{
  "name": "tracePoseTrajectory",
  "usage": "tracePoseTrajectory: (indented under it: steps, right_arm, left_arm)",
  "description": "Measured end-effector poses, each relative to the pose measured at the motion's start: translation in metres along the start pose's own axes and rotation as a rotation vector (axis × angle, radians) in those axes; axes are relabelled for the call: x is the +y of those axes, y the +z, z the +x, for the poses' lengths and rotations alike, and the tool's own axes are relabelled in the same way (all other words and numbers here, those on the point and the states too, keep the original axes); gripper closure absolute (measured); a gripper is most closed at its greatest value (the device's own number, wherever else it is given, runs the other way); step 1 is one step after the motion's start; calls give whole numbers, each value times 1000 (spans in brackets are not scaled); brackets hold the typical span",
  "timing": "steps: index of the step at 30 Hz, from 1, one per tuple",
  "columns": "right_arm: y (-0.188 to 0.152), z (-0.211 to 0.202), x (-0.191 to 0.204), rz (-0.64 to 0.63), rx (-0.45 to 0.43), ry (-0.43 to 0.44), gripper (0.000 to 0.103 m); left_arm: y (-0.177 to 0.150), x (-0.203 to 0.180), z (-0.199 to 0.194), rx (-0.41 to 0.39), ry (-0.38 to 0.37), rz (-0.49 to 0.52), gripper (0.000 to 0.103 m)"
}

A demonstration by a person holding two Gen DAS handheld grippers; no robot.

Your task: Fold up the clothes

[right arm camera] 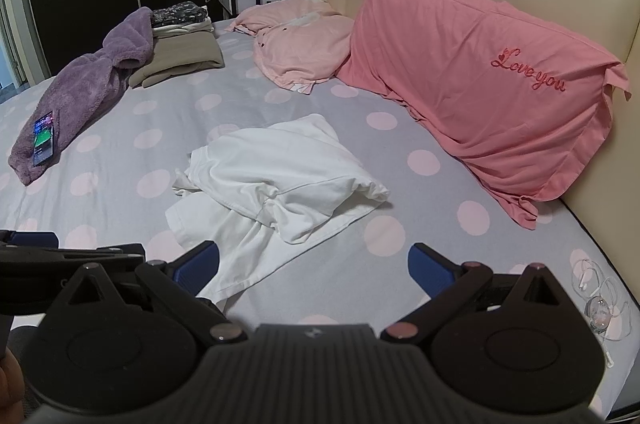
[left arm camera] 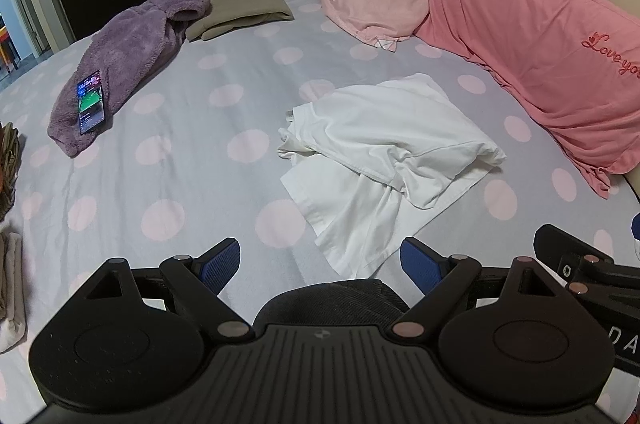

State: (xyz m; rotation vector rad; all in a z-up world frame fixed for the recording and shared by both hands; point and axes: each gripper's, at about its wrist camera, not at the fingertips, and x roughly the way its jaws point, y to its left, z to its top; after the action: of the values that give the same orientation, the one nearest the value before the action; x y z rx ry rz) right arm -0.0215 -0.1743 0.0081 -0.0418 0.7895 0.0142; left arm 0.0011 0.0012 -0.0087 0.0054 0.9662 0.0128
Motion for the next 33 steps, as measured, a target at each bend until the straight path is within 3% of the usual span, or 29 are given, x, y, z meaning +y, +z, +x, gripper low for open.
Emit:
tracePoseTrajectory:
  steps: [19, 23, 33]
  right_arm:
    - [4, 14, 7, -25, 17, 8, 2]
    - [6, 18, 7, -35, -3, 56, 2]
    - [15, 56, 15, -86, 5, 74, 2]
  left_arm:
    - [1, 13, 16, 27, -13, -30, 15]
    - [3, 19, 21, 27, -12, -44, 15]
    - [4, 41, 38, 46, 5, -78, 15]
